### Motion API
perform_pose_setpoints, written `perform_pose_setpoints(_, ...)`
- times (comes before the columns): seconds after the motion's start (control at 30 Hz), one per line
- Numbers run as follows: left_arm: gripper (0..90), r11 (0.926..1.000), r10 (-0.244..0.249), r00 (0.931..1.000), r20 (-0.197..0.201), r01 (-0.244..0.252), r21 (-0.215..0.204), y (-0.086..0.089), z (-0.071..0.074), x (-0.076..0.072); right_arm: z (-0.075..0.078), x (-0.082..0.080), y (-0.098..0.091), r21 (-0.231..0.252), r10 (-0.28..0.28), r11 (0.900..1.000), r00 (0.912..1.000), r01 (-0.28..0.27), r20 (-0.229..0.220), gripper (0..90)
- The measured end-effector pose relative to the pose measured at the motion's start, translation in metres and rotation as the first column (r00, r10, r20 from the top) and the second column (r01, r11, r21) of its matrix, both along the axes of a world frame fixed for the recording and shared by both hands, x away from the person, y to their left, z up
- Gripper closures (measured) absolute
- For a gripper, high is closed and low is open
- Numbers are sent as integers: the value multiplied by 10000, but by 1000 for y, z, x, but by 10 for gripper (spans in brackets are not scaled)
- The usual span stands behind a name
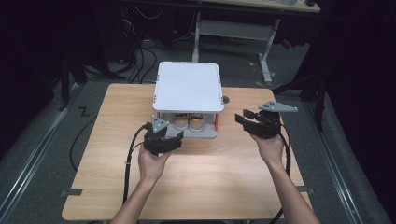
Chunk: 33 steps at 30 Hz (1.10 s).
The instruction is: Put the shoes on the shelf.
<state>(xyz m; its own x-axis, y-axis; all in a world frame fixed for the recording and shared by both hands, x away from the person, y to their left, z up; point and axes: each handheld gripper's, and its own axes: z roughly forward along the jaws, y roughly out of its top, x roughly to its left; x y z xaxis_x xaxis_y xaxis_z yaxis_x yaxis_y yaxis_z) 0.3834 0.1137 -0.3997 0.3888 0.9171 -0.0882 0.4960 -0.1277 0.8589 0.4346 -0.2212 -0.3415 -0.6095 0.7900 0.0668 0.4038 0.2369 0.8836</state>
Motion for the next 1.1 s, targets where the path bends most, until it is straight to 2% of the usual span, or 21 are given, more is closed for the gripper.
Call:
perform_pose_setpoints(0.2,297,9999,-107,9999,121,106,65,9,5,-10,-7,-14,-21,285,-89,9996,9999,86,109,550)
perform_pose_setpoints(0.33,289,9999,-131,9997,193,133,-95,20,6,-17,-12,-20,-28,105,-121,9999,9999,121,43,538)
perform_pose_setpoints(0.73,280,9992,147,9995,279,-137,-373,48,5,-29,-28,-42,-49,-191,-525,9984,9981,532,317,530)
perform_pose_setpoints(0.93,266,9993,51,9998,180,-44,-371,56,-1,-34,-40,-49,-61,54,-777,9970,9969,776,154,531)
perform_pose_setpoints(1.1,256,9984,41,10000,72,-37,-571,65,-7,-36,-53,-53,-69,131,-906,9958,9958,907,-125,530)
